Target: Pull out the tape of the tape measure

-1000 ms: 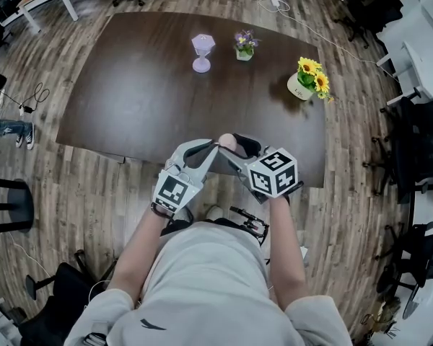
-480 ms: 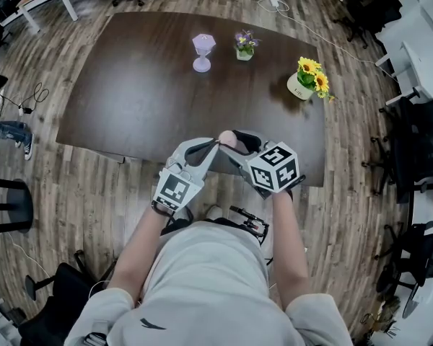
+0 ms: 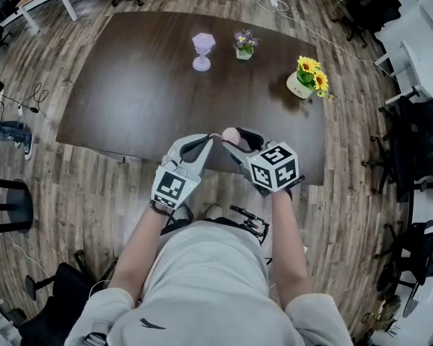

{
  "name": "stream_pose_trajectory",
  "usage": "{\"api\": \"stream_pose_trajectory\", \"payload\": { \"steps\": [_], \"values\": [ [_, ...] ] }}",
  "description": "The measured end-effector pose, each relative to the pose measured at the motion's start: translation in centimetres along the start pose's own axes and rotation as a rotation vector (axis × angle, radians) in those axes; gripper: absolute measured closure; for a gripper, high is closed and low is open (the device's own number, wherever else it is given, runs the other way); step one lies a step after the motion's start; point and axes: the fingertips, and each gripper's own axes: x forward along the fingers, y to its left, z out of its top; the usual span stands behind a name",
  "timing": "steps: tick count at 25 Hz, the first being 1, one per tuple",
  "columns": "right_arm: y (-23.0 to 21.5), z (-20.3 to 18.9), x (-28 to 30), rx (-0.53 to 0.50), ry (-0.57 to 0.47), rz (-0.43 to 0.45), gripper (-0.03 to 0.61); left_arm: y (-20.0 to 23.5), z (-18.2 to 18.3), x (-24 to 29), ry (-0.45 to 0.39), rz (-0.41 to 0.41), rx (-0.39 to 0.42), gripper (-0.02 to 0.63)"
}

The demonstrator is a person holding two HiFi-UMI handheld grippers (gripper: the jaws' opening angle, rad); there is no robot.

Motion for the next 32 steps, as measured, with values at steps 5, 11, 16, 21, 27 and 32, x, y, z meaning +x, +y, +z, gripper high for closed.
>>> {"api": "stream_pose_trajectory", "payload": {
  "steps": [5,11,16,21,27,32],
  "values": [
    [-0.5,0.2,-0.1,0.009,-0.027,-0.03,0.36,1.3,-0.5,-0.4,0.002,0.039,-0.041,0.601],
    [-2.2,-0.1,-0.3,-0.04,0.001,-0.17,0.362,3.9,-0.9,-1.4,-0.03,0.142,-0.229,0.601],
    [-5.1,-1.1,-2.8,0.031,-0.029,-0.238,0.362,7.2,-1.1,-3.4,-0.011,0.198,-0.194,0.601],
    [-6.6,-1.5,-4.1,0.025,-0.029,-0.315,0.362,9.6,-1.5,-4.6,-0.024,0.279,-0.258,0.601],
    [-9.3,-2.6,-6.8,0.076,-0.043,-0.397,0.362,12.1,-2.5,-6.4,0.007,0.341,-0.251,0.601],
    [-10.0,-2.9,-7.1,0.084,-0.043,-0.417,0.362,12.3,-2.4,-6.0,0.028,0.33,-0.213,0.601]
  ]
}}
